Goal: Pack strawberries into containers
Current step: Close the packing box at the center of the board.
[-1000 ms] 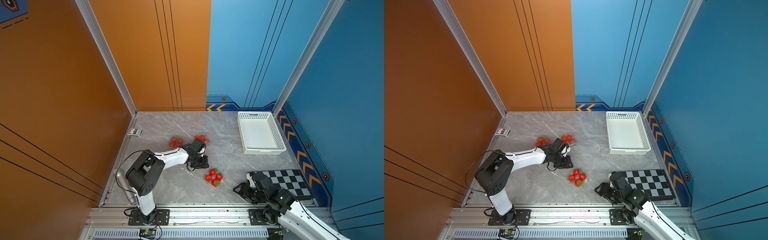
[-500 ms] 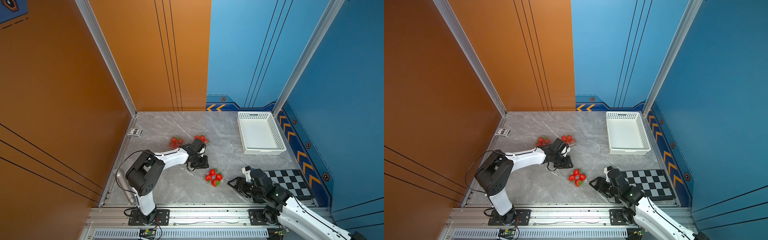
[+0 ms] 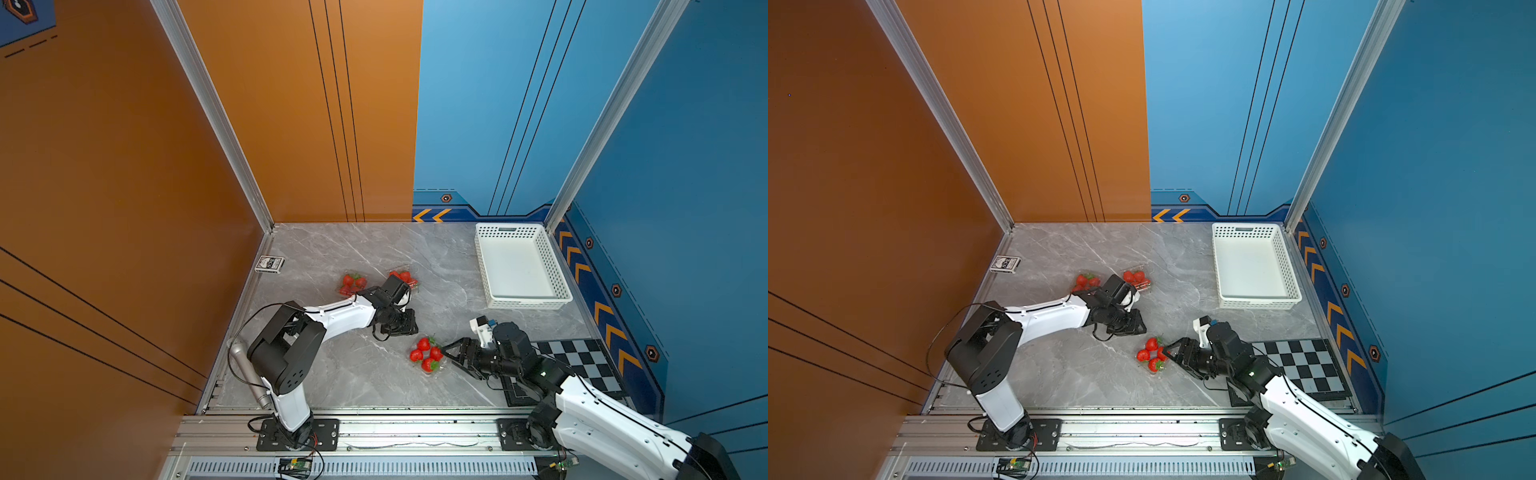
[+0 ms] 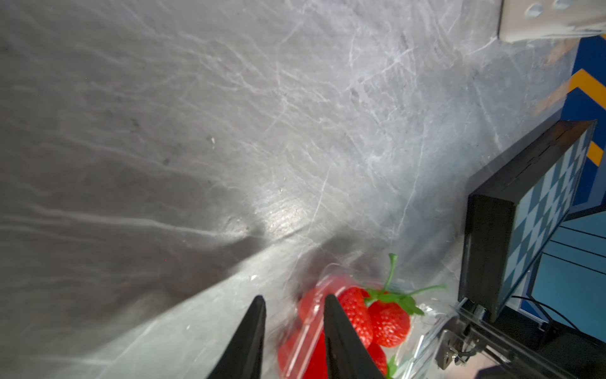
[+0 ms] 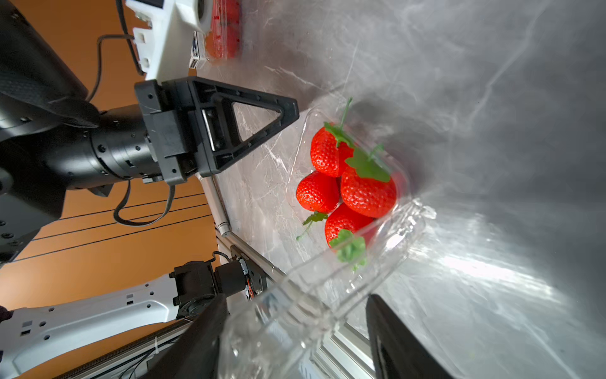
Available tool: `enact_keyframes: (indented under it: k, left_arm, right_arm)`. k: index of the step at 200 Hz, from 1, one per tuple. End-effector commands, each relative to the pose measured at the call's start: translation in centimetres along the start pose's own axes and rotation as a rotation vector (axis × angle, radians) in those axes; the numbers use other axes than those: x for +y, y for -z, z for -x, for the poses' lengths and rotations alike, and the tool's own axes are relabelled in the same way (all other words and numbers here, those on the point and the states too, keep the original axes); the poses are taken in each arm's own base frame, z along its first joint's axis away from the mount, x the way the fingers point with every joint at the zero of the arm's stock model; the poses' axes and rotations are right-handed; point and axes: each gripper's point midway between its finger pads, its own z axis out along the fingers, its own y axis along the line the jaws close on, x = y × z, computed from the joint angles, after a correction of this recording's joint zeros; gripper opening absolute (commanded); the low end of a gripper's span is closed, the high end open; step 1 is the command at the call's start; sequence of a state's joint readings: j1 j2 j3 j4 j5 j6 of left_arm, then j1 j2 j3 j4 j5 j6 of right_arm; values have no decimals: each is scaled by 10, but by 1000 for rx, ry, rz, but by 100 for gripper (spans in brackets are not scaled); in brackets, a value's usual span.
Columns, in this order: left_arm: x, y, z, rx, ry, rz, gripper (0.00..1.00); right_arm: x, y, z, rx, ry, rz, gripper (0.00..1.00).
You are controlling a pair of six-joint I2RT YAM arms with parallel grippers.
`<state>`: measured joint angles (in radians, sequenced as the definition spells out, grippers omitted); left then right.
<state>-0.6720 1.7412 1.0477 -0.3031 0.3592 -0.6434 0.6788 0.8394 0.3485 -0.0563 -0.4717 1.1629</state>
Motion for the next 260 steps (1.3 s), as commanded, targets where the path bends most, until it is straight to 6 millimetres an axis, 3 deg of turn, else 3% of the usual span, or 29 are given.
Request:
enact_keyframes:
  k: [1, 24, 28, 69, 113, 179, 215, 260]
  left_arm:
    - [13, 13, 2, -40, 26, 27, 36]
    - [32, 24, 5, -92, 81, 45, 41]
    - [35, 26, 5, -101, 96, 44, 42]
    - [67, 41, 0, -170, 194, 55, 45]
    - [71, 33, -16, -115, 204, 35, 44]
    - [70, 30, -12, -138, 199, 15, 40]
    - [84, 49, -10, -202, 250, 25, 42]
    - [106, 72, -23, -288, 333, 49, 47]
  right_arm:
    - [30, -8, 9, -1, 79, 70, 69]
    - [34, -21, 15, 13, 81, 65, 68]
    - [37, -25, 7, 40, 95, 64, 67]
    - [44, -45, 7, 83, 122, 31, 65]
    - [55, -56, -1, 120, 135, 19, 67]
    - [66, -66, -16, 188, 139, 44, 70]
    - [63, -85, -22, 215, 122, 64, 58]
    - [57, -110, -29, 263, 109, 44, 44]
